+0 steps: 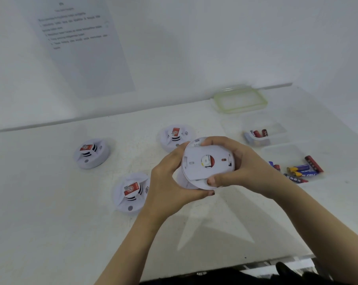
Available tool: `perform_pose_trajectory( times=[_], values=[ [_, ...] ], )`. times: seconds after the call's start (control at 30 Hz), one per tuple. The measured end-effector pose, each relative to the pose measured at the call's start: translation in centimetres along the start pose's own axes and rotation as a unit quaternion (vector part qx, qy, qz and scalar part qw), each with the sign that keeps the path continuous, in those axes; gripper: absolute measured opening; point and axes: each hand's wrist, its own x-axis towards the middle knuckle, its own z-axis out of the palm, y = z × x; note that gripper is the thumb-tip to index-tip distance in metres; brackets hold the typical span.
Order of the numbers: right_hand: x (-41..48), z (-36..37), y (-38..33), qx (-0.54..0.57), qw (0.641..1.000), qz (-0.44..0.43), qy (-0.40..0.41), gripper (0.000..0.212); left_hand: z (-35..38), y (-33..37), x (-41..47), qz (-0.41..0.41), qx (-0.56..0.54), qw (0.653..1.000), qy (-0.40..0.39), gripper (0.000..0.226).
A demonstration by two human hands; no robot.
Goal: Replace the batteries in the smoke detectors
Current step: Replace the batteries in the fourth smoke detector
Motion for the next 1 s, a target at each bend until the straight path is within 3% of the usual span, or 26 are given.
perform_pose_trajectory(
  times=[0.47, 0.7, 1.0],
  values=[
    [0.1, -1.1, -1.8, -0.048, 0.994, 0.008, -0.096, 0.063, -0.2, 1.6, -0.4, 0.000, -0.007, 1.000, -0.005, 0.087],
    [-0.1, -0.5, -2.6, -0.148, 0.986, -0.063, -0.035, 0.067, -0.9, 2.3, 0.2, 0.015, -0.003, 1.000, 0.001, 0.083],
    [-0.4, 1.3, -1.7, -0.145, 0.985, -0.073, 0.067, 0.060, 0.5, 0.8, -0.4, -0.021, -0.024, 0.998, 0.048, 0.100]
  ],
)
